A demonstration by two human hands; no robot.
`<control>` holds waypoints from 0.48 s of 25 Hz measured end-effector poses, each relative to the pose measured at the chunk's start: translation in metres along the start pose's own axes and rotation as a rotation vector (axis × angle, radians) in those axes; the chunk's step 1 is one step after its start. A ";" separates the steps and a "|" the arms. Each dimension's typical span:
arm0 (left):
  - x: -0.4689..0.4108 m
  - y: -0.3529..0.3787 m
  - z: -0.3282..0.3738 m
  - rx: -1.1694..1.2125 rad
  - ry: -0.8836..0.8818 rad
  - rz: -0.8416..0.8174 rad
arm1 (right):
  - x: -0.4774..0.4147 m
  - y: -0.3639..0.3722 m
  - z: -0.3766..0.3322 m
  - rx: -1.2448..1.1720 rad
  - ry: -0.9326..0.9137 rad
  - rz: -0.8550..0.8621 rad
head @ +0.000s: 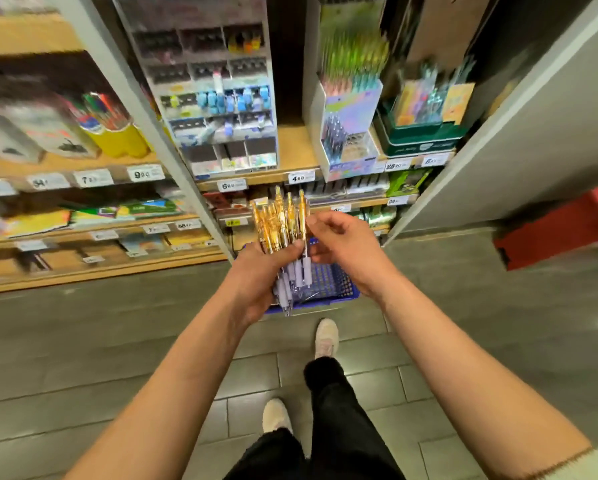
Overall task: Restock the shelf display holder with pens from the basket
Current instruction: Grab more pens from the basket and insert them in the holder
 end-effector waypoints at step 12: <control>0.022 0.046 0.053 -0.109 0.096 0.077 | 0.013 -0.057 -0.067 -0.041 -0.063 -0.083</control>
Point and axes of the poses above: each hand's wrist, its own x-axis away from the middle knuckle, its own y-axis out of the palm, z = x × y, the point moved 3 cm from there along -x, towards the middle knuckle, and after that the axes turned 3 degrees about -x, right-handed, at the moved point
